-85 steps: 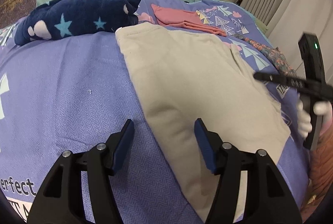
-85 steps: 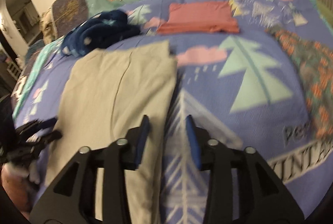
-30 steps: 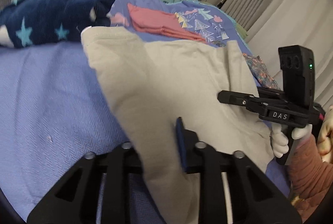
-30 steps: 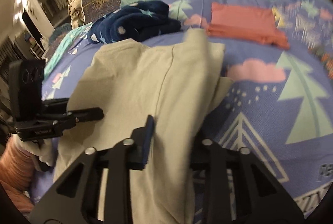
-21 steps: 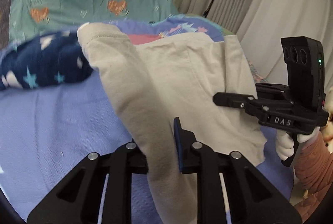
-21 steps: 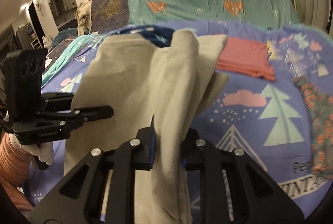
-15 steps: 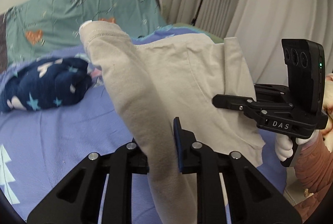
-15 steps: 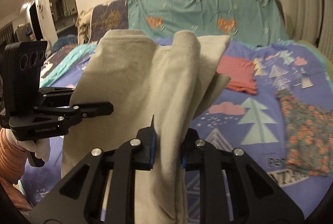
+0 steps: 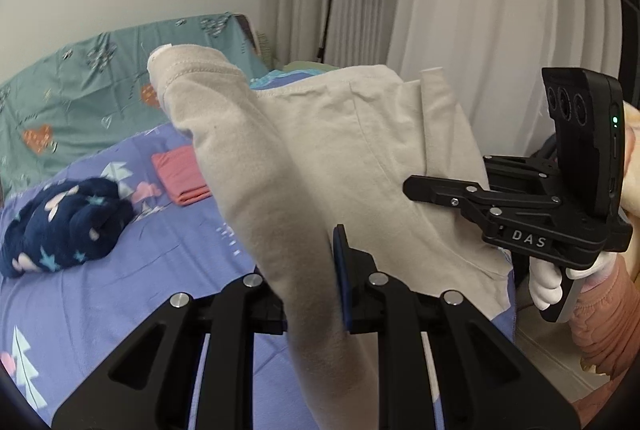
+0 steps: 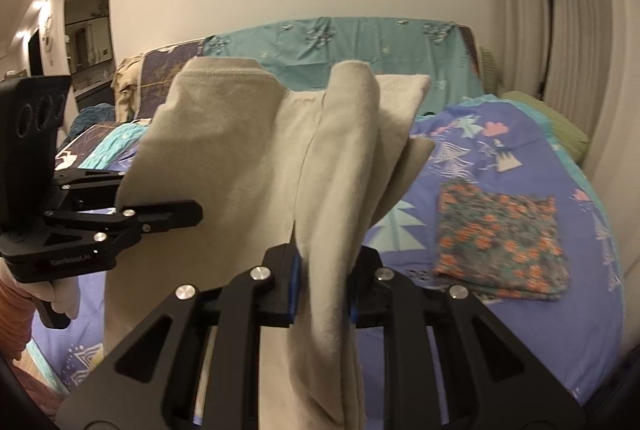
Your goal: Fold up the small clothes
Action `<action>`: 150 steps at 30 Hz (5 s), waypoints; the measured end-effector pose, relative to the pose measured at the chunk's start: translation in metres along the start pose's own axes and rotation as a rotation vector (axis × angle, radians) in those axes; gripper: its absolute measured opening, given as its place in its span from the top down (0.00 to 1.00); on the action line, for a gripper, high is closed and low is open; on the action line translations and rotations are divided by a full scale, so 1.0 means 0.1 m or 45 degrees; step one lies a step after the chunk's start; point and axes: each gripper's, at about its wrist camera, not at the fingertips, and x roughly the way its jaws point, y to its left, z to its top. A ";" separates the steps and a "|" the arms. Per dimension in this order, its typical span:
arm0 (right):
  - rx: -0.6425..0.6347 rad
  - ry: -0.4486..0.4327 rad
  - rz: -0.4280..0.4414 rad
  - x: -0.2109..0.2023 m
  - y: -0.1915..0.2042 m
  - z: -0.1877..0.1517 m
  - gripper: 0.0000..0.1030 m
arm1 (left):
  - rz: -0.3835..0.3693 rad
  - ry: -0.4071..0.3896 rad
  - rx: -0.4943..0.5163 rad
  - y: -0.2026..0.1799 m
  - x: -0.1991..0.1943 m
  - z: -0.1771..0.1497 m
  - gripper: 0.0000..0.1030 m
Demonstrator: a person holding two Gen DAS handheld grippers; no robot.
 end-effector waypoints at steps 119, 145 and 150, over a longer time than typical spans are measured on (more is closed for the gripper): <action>0.417 0.019 -0.784 -0.88 -0.36 -0.65 0.10 | 0.088 -0.067 -0.029 -0.75 0.07 -0.36 0.01; 0.399 0.054 -0.775 -0.74 -0.33 -0.64 0.10 | 0.116 -0.040 -0.032 -0.68 0.12 -0.39 0.01; 0.398 0.061 -0.766 -0.71 -0.32 -0.64 0.10 | 0.124 -0.021 -0.031 -0.68 0.15 -0.41 0.01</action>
